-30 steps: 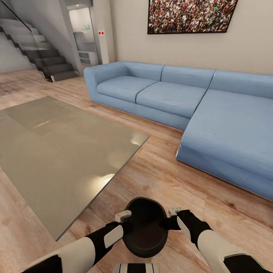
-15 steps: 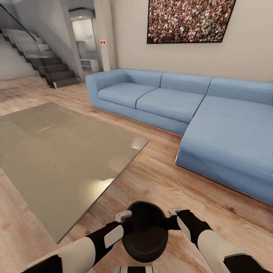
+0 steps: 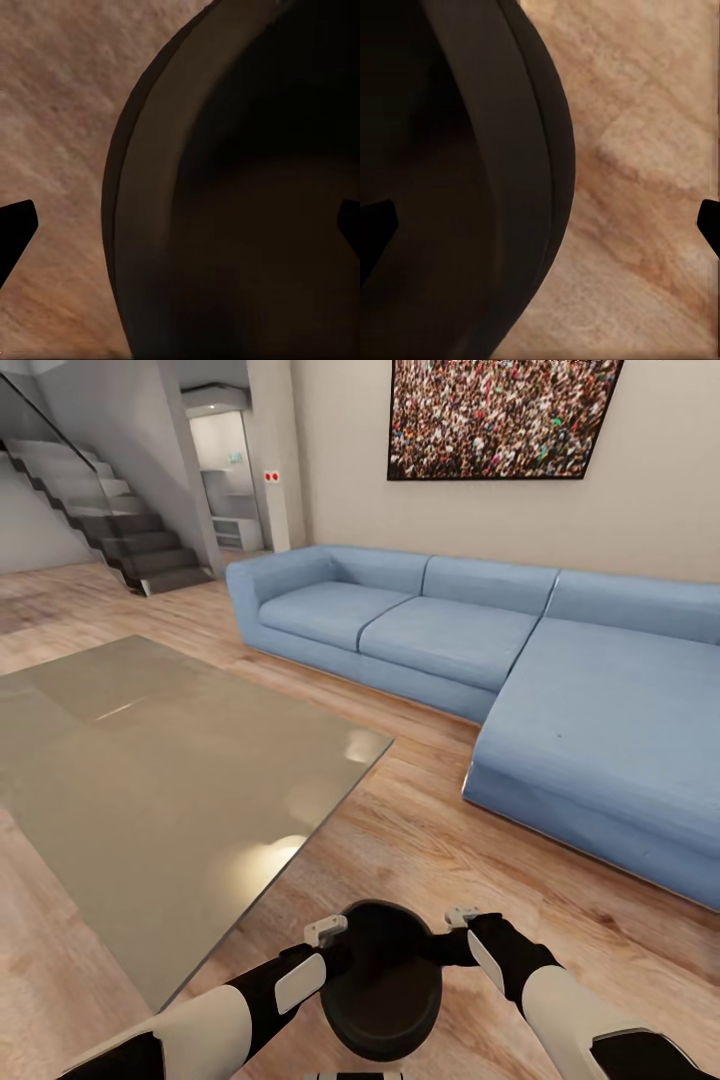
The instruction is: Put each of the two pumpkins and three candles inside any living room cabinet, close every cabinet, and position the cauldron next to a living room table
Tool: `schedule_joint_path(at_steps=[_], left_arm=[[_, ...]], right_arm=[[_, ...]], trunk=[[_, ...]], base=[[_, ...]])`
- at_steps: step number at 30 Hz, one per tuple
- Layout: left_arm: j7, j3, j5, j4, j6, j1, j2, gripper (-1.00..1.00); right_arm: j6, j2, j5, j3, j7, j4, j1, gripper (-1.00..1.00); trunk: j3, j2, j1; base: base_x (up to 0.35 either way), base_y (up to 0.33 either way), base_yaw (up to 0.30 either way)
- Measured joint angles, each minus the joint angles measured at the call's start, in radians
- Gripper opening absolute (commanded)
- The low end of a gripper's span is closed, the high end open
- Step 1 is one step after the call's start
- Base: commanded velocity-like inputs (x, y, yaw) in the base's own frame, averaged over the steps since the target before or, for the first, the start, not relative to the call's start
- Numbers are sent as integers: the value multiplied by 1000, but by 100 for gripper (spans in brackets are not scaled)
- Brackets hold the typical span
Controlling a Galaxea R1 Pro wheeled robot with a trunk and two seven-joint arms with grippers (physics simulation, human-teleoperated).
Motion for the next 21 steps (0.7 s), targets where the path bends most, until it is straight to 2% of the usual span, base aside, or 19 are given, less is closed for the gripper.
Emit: schedule_joint_path(at_steps=[13, 21], left_arm=[[1, 0, 0, 1, 1, 0, 0, 100], [0, 0, 0, 0, 2, 0, 0, 100]], right_arm=[[0, -3, -1, 0, 1, -9, 0, 100], [0, -3, -1, 0, 2, -9, 0, 100]], trunk=[[41, 91, -50], [66, 147, -80]], base=[[0, 0, 0], [-321, 0, 0]])
